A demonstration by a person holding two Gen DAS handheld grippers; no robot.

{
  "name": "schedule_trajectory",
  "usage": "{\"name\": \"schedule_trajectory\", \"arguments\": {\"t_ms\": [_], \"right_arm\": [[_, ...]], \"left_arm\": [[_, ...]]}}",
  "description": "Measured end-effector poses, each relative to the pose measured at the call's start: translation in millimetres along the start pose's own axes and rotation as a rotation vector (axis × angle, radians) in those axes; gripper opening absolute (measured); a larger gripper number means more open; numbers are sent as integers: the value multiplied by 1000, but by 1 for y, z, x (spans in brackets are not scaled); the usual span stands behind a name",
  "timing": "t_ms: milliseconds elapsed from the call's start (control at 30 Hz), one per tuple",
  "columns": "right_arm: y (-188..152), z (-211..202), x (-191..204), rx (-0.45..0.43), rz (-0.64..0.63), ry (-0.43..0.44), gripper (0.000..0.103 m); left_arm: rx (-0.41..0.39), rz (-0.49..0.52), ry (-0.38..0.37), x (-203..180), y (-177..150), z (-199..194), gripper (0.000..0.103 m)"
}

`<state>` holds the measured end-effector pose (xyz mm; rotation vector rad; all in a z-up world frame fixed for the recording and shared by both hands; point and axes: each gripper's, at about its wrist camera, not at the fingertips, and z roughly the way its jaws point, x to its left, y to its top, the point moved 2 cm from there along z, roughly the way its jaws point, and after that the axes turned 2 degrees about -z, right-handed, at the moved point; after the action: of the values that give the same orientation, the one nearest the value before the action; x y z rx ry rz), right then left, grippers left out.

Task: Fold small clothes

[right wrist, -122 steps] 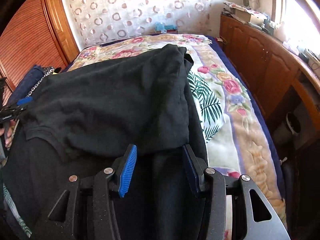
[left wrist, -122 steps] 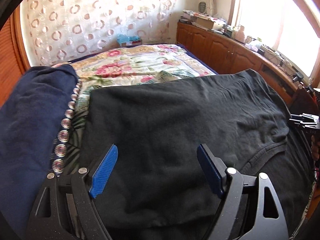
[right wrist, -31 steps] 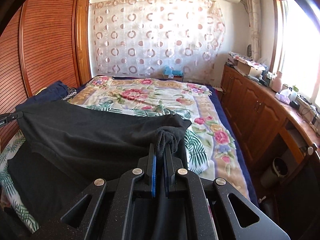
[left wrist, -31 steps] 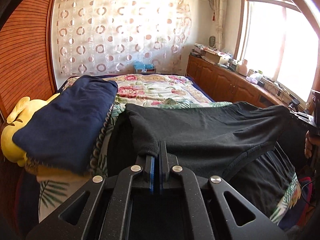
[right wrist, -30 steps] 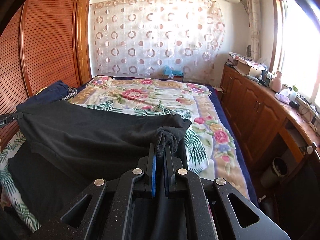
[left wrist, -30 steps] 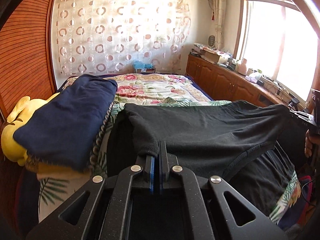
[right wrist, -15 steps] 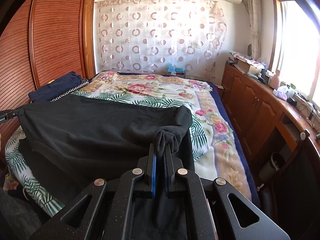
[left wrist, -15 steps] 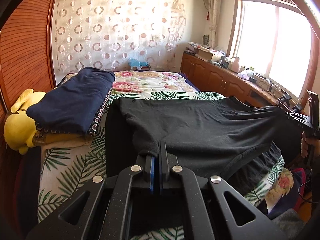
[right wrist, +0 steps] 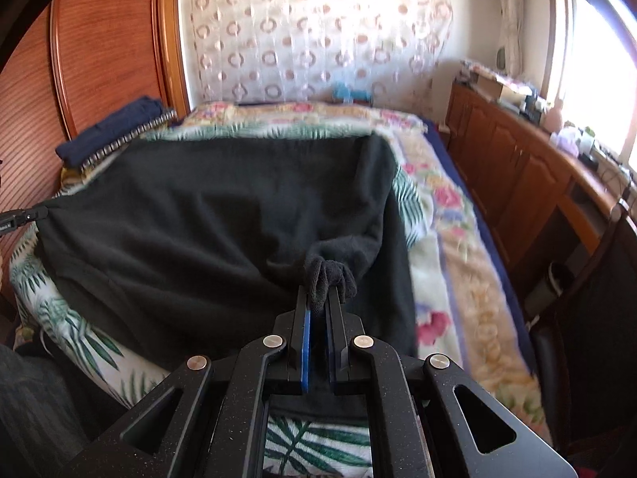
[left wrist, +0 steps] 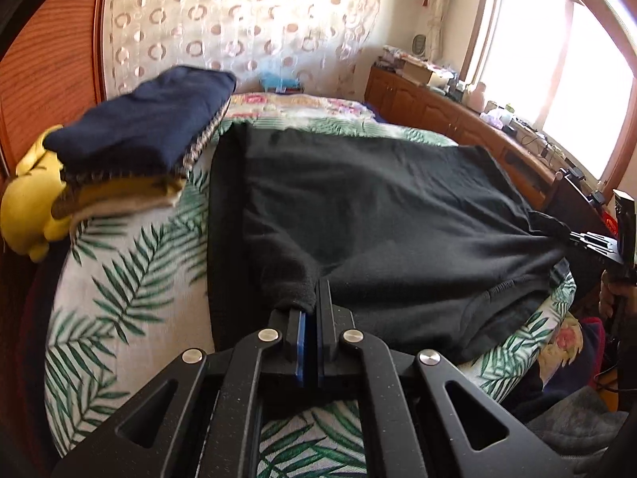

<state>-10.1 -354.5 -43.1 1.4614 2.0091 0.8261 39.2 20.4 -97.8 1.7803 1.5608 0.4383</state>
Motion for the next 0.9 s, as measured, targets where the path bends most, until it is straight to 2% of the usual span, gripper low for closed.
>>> {"name": "schedule_trajectory", "arguments": {"t_ms": [133,333,433,500,600,667,733,800,867,900], "right_arm": [[6,5,-3,3,19,7,6],[10,-9,4,-22,-8,-7,12],[11,-17,7,-49,-24,-26,21],[13,-23,9,-73,-21,-24,31],[15,-25,12,-104,-25,-11,37],[11,-22,17,-110,-33,-6,37],[9,-15,21,-109,-37,0,37],[11,-3,27,-104,-38,17,37],[14,7,32,-100,-41,35,37],[16,12,35,-98,-44,42,37]], "left_arm": [[12,5,9,0,-7,-1,4],[-1,10,33,-2,-9,-7,15],[-3,13,35,-1,-8,-9,19],[-2,14,42,0,-6,-11,21],[-11,20,46,1,-5,-15,27],[-17,20,52,1,-4,-19,37],[-21,25,59,2,-3,-22,40],[-12,32,70,4,-3,-22,50],[-12,31,72,8,-4,-23,73],[-15,27,77,10,-4,-24,77]]}}
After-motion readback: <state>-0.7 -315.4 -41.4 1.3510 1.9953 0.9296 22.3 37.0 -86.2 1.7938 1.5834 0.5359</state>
